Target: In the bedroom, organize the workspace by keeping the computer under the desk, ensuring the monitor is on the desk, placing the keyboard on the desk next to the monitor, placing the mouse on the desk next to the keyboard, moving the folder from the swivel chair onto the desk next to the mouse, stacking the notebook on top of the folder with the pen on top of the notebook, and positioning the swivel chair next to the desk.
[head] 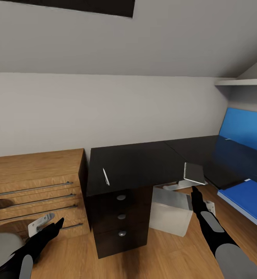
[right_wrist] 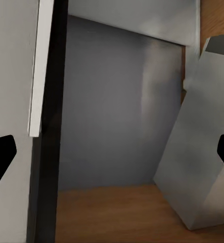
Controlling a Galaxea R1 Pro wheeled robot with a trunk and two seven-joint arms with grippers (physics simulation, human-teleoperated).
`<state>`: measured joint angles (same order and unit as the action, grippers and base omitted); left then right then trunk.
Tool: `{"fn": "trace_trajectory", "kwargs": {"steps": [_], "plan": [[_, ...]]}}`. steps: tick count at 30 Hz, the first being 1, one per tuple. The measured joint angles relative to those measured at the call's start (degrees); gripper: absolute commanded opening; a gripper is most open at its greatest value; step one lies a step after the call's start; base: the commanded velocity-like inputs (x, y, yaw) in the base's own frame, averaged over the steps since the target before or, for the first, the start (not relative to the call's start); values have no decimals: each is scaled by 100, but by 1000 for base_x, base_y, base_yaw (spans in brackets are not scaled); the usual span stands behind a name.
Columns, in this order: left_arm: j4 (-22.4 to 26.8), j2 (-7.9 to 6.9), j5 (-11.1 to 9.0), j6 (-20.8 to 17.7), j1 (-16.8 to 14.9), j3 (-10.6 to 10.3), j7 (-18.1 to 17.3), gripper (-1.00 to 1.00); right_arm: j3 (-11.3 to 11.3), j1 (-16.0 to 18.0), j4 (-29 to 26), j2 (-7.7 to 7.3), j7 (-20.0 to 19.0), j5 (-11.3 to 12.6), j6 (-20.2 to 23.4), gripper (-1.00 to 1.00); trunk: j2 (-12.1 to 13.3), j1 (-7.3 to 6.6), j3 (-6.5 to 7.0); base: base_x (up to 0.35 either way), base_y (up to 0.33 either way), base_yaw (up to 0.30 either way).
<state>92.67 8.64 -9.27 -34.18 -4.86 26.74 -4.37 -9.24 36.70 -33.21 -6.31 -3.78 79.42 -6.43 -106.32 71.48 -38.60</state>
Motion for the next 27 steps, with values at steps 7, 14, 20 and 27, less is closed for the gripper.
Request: {"fn": "trace_trajectory", "kwargs": {"steps": [7, 14, 20, 27], "plan": [[0, 0, 0, 0, 0, -2, 0, 100, -16, 0, -6, -1, -7, -3, 22, 100, 0, 0, 0, 1, 0, 0], [0, 7, 0, 0, -1, -9, 0, 100, -19, -1, -7, -1, -10, -5, 26, 100, 161, -88, 72, 0, 0, 0], [0, 8, 0, 0, 0, -22, 0, 100, -20, 0, -7, -1, -9, -2, 26, 100, 161, -88, 72, 0, 0, 0], [0, 9, -1, 0, 0, -28, 0, 100, -20, 1, -7, 4, -9, -3, 26, 100, 440, -241, 197, 0, 0, 0]]}}
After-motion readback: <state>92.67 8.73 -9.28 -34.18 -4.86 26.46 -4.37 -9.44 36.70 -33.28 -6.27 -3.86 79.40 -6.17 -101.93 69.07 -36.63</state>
